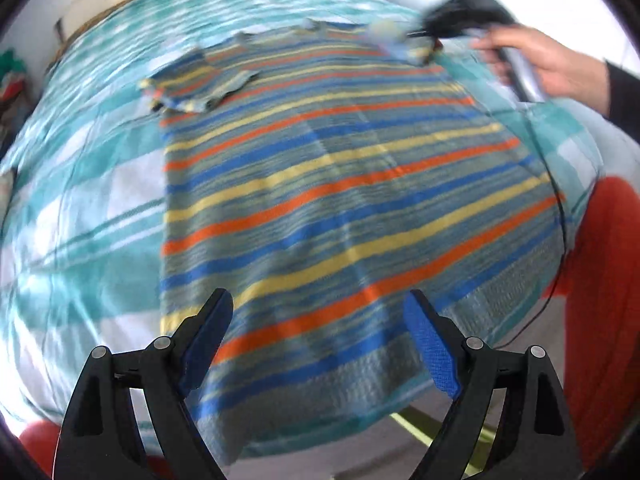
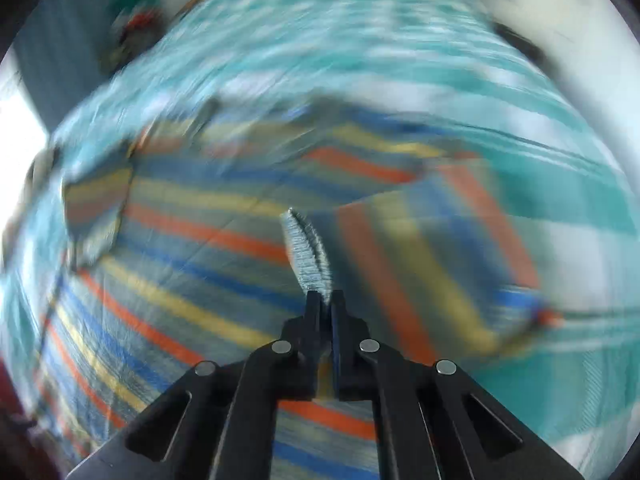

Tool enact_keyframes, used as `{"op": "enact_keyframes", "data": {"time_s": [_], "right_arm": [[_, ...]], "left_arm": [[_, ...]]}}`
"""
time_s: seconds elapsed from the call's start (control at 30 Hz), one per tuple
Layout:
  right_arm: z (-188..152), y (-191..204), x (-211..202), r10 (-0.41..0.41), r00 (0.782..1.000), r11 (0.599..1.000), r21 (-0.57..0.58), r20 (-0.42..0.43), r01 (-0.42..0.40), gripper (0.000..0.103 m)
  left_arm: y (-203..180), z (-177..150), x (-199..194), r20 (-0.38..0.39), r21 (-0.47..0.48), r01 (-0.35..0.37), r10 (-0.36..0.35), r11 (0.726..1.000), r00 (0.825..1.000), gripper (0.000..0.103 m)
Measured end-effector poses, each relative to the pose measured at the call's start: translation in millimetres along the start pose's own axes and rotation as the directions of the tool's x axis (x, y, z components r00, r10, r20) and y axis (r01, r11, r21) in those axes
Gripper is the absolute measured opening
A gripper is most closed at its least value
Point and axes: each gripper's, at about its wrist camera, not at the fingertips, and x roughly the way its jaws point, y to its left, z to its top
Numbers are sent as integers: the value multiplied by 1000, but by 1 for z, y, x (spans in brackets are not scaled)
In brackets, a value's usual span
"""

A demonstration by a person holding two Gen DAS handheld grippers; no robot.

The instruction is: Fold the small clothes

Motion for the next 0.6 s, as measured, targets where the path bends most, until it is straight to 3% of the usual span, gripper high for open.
{"op": "enact_keyframes", "data": {"time_s": [0.07, 0.13, 0.23, 0.37, 0.6], "right_arm": [[-2, -69, -36, -38, 997, 983, 180, 59, 27, 4], [-14, -142, -67, -98, 991, 932, 357, 88, 60, 4], [-42, -210, -85, -152, 986, 849, 521, 73, 93, 4], [-71, -237, -71, -74, 996, 786, 618, 49, 28, 4], [-92, -252, -62, -90, 996, 763, 644, 18, 57, 2]], "left_arm": [[3, 1, 1, 0, -33, 19, -19, 999, 1000, 88], [-2, 3, 3, 4, -39, 36, -36, 999, 999, 88], [-15, 4, 6, -8, -18, 55, -55, 998, 998, 88], [-36, 5, 9, -23, 37, 55, -54, 998, 998, 88], [-43, -8, 14, -59, 61, 31, -27, 998, 998, 88]]}}
